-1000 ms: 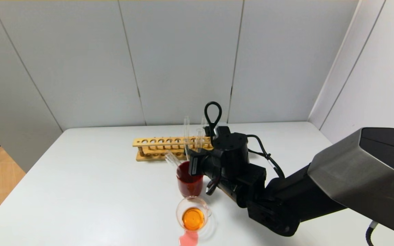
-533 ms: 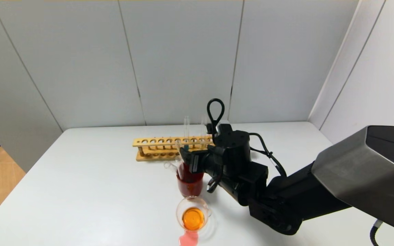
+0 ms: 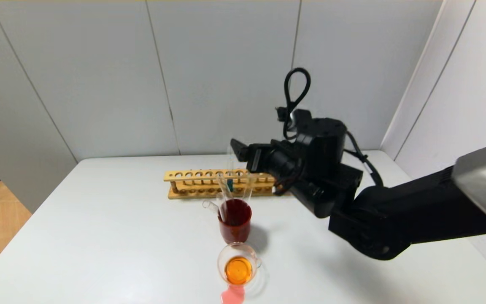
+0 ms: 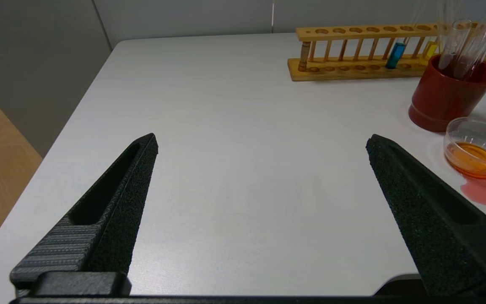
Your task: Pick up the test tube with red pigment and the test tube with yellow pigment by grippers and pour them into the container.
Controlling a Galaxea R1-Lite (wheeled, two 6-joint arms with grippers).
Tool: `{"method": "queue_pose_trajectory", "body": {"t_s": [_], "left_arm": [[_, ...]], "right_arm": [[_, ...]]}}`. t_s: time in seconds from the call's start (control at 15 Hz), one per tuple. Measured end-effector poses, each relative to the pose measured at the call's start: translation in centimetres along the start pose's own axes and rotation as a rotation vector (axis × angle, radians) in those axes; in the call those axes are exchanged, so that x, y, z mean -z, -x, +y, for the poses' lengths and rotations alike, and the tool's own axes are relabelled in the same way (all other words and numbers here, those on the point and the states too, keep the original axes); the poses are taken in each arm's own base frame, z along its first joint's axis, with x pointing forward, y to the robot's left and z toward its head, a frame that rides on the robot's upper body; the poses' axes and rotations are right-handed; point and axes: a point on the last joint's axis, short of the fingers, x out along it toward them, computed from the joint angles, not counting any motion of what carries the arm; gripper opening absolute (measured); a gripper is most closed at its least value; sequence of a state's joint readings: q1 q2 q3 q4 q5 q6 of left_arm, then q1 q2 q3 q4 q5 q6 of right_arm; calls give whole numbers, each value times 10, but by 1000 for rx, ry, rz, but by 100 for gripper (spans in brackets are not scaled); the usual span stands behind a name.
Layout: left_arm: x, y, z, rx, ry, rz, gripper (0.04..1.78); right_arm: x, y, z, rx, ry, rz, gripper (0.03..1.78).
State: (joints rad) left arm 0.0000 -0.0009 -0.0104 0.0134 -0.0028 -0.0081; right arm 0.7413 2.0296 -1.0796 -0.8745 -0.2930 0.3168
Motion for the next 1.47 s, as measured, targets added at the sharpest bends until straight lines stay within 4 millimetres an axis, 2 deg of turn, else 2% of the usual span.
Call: {"method": "queue_pose_trajectory", "body": {"t_s": [0.2,0.33,0.4,0.6,0.73,0.87,1.0,1.07,1.2,1.33,1.47], "left_arm": [[0,0,0,0,0,0,175],[0,0,0,0,0,0,175],[0,0,0,0,0,0,175],[0,0,0,0,0,0,175],[0,0,0,0,0,0,175],[0,0,0,0,0,0,175],[0,0,0,0,0,0,175],[0,0,0,0,0,0,175],[0,0,0,0,0,0,175],[0,0,0,0,0,0,175],[0,0,0,0,0,0,175]], "right_arm": [[-68,8,-34,100,204,-163,175],[-119,32,-55,195,348,-266,175],[-145,50,-64,254,418,-309,175],[-203,120,-77,443,563,-409,175],[-232,182,-75,556,617,-463,175],[-249,254,-70,677,672,-500,175],[-250,326,-66,816,731,-509,175],[-243,362,-62,884,756,-503,175],[-218,417,-53,969,781,-478,175],[-178,453,-51,1003,779,-436,175],[-140,468,-54,1011,705,-439,175]]}}
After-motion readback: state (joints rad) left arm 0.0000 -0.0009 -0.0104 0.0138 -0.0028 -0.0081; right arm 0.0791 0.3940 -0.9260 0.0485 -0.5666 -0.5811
